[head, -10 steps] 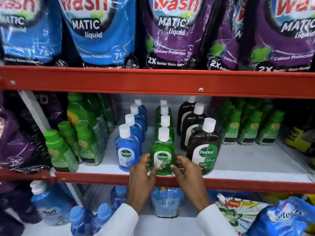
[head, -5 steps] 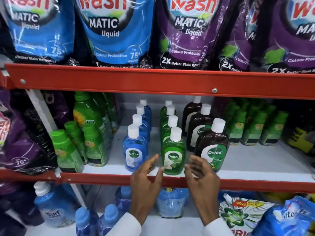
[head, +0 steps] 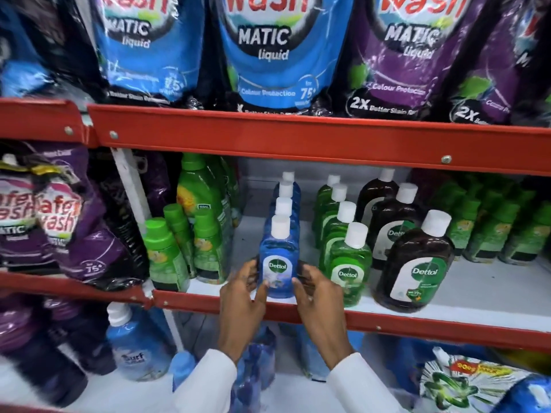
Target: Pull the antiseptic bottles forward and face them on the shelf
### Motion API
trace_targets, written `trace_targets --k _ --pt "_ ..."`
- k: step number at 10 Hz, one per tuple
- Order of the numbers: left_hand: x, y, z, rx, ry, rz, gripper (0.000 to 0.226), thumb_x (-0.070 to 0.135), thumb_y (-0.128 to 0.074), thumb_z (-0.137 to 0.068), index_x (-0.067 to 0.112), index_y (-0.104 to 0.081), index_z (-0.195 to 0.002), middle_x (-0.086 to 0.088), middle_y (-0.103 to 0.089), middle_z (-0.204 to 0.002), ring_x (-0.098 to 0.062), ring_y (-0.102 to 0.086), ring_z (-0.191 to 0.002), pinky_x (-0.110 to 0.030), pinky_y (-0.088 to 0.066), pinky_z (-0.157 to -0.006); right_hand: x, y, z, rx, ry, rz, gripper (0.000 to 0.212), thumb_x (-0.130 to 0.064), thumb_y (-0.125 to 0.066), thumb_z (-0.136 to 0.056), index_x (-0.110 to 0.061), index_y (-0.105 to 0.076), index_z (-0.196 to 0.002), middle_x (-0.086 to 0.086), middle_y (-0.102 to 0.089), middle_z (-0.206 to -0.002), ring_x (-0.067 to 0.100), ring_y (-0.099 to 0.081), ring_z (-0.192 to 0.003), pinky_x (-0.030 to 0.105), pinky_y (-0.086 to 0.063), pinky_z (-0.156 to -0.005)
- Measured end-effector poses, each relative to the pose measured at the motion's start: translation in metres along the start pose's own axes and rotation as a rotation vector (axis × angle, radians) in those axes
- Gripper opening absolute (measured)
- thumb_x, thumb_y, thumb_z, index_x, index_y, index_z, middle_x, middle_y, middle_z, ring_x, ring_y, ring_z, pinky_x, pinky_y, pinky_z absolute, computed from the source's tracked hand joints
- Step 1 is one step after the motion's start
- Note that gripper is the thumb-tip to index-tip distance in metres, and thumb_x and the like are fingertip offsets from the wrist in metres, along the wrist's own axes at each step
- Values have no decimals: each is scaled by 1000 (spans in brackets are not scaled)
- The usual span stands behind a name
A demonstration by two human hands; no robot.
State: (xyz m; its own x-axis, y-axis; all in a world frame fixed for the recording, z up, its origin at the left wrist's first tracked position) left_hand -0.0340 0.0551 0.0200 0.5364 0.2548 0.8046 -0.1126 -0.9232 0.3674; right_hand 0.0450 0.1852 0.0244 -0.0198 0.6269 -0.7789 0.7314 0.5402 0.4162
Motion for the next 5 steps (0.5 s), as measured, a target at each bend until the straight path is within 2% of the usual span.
trace_targets --k 2,3,4,5 --pt "-5 -3 -1 14 14 80 42 7 -71 -84 16 -60 -124 -1 -75 -108 3 -70 -91 -11 -54 -84 2 -1 1 8 -31 -40 24 -13 -67 -93 -15 -70 -117 -1 -79 -108 7 -74 -94 32 -60 -90" --pt "-5 -2 -2 17 2 80 41 7 -72 -84 16 -61 -123 -1 -75 -107 5 -69 -91 -7 -52 -82 2 0 2 6 -42 -58 24 -15 -67 -93 -14 -70 -117 -2 -78 -108 4 -74 -94 27 -60 -89" --pt "-6 -2 -1 34 -10 76 42 9 -73 -83 17 -62 -122 -1 -76 -107 8 -67 -90 -8 -53 -81 -1 1 3 -11 -57 -91 25 -14 -68 -93 -13 -71 -118 -8 -76 -108 -10 -70 -90 21 -58 -89" --pt "-3 0 2 55 1 68 46 16 -75 -83 20 -59 -126 -2 -74 -114 2 -70 -93 -29 -59 -88 -2 10 8 71 -93 -149 30 -16 -72 -91 -14 -71 -120 -10 -75 -108 -17 -67 -91 17 -57 -90"
Point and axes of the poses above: each hand's wrist, its own z-axis away from the middle knuckle, its own y-axis out of the back of the hand, x = y × z, the point moved 1 cm from there along -z, towards the middle knuckle
